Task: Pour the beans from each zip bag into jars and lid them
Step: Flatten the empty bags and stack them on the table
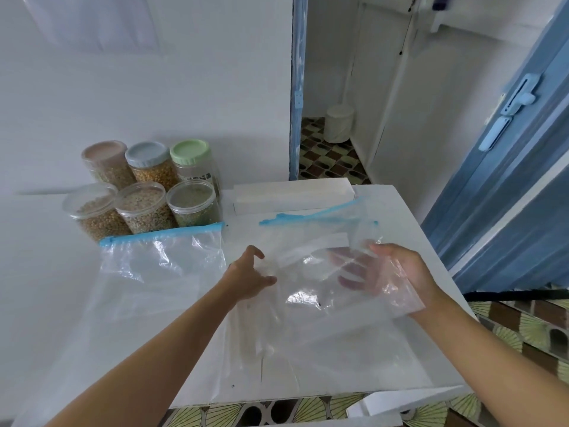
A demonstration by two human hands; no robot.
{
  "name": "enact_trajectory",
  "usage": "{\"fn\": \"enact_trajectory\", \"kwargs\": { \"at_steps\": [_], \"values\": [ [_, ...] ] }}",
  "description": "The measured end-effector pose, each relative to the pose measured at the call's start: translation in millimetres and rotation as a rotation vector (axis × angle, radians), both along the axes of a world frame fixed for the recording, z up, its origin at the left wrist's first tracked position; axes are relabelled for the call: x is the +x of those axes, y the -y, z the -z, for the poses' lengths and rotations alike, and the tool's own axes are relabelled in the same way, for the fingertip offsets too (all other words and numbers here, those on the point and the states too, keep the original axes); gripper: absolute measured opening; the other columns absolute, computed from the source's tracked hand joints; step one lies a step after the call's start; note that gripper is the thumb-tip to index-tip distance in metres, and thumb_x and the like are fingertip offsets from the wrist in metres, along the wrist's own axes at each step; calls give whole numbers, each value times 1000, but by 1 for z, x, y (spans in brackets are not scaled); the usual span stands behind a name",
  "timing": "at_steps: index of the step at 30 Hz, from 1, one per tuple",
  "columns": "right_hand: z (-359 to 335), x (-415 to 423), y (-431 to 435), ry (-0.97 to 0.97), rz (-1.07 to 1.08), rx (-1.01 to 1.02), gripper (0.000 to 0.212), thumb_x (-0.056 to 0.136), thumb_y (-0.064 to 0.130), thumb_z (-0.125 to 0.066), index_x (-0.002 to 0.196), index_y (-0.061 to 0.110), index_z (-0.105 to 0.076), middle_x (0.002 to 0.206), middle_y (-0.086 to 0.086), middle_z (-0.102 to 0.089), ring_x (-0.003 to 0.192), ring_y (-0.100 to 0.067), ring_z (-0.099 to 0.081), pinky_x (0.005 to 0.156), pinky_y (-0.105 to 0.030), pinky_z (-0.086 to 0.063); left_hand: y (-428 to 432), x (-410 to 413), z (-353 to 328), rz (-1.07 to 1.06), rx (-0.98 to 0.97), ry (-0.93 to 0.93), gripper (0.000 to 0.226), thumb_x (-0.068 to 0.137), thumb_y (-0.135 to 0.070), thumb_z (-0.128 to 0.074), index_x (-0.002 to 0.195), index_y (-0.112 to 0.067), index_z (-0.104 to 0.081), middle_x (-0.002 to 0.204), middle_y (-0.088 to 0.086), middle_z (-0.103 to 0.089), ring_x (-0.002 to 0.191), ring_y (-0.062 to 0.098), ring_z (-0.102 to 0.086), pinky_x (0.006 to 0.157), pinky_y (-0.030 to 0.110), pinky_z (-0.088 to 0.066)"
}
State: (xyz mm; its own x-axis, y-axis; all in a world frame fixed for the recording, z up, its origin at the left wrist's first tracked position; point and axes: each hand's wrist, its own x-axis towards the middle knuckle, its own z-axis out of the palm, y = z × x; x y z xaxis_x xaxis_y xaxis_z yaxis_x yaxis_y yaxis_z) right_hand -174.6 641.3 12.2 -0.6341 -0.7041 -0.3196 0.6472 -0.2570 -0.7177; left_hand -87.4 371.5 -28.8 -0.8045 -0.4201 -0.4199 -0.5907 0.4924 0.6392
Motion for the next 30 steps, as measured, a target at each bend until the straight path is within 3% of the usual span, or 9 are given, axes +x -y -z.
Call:
{"fn": "enact_trajectory", "kwargs": {
  "at_steps": [4,7,12,16,19,21,23,27,30],
  "values": [
    [-6,-1,-5,112,149,150,50,91,47,-65,129,14,-64,125,-22,-69,113,-46,-66,102,-63,-48,-2,-10,-6,-108,137,-49,53,86,-22,-82,124,-28,-46,111,7,-58,101,24,-59,91,33,-52],
    [-4,-6,-7,86,207,195,49,94,20,-60,143,14,-55,104,-14,-68,80,-37,-68,85,-56,-58,1,-6,-24,-107,366,-181,38,83,2,-78,113,-17,-65,102,9,-61,94,24,-59,85,29,-49],
    [-8,-10,-4,43,112,103,88,69,-11,-38,141,36,-59,126,-8,-63,98,-37,-71,76,-46,-56,26,30,-67,102,629,-440,64,81,24,-64,115,-28,-77,127,3,-62,86,18,-60,86,31,-54],
    [-24,3,25,-9,-30,-112,102,54,-7,-50,142,45,-56,128,-5,-64,95,-30,-67,55,-29,-49,48,69,-105,148,658,-627,79,72,11,-71,143,-24,-60,145,-24,-54,77,8,-60,66,19,-48],
    [-35,16,60,-16,-92,-112,95,62,-6,-47,140,48,-56,120,-3,-61,94,-30,-70,41,-24,-44,74,99,-122,67,723,-670,84,65,-25,-92,143,-30,-60,94,-8,-66,68,9,-53,54,16,-37],
    [-38,27,90,-16,-164,-61,87,76,-11,-41,141,46,-56,125,-6,-61,95,-32,-71,38,-25,-43,99,117,-122,-4,646,-662,87,59,-39,-96,139,-35,-63,87,-6,-61,66,8,-48,59,16,-39],
    [-35,40,120,-72,-248,34,81,86,-16,-40,144,40,-52,133,-10,-55,95,-34,-72,41,-27,-47,129,136,-115,-75,518,-632,76,71,-25,-90,139,-38,-62,98,1,-61,67,11,-43,63,20,-38],
    [-8,66,172,-335,-298,313,65,89,-17,-58,138,24,-47,115,-16,-64,82,-30,-72,57,-36,-58,179,169,-77,-130,236,-445,68,81,-13,-84,141,-33,-59,62,4,-56,56,13,-47,57,17,-43],
    [22,77,199,-600,-278,588,61,84,-8,-70,133,20,-47,90,-9,-71,70,-21,-66,57,-32,-56,205,184,-35,-220,2,-307,55,82,-8,-85,129,-31,-65,100,2,-73,53,8,-60,57,17,-49]
  ]
}}
